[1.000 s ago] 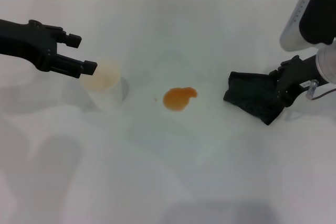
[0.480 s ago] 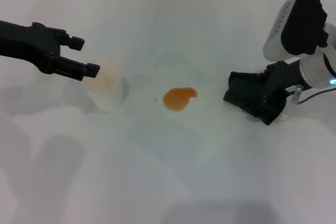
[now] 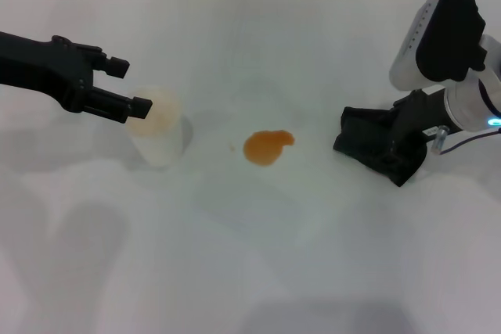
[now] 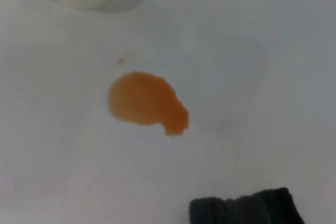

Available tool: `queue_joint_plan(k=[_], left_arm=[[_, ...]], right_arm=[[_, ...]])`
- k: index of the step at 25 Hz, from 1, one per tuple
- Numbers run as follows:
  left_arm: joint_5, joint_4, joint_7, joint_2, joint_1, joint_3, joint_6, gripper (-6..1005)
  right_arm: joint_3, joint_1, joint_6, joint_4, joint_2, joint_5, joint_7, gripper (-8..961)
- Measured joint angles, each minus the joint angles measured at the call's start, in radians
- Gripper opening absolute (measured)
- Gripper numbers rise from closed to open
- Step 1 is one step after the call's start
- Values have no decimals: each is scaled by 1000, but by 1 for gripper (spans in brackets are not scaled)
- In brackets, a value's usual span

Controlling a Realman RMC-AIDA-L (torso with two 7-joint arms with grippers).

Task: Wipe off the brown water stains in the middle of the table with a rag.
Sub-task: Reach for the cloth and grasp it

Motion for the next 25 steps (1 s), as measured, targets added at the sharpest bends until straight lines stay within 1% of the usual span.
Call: queue_joint_plan(k=[5, 11, 16, 25], left_arm=[[12, 0, -1, -2, -4, 0, 0, 892], [12, -6, -2, -3, -7, 0, 0, 892], [12, -17, -1, -5, -8, 0, 0, 892], [13, -26, -2, -6, -16, 0, 0, 891]], right_arm=[[-9, -2, 15, 0, 0, 0, 10, 570], [-38, -3, 29, -4, 0, -6, 10, 335], [-42, -4, 32, -10, 0, -4, 10, 181], [-43, 0, 27, -13, 0, -2, 11, 185]])
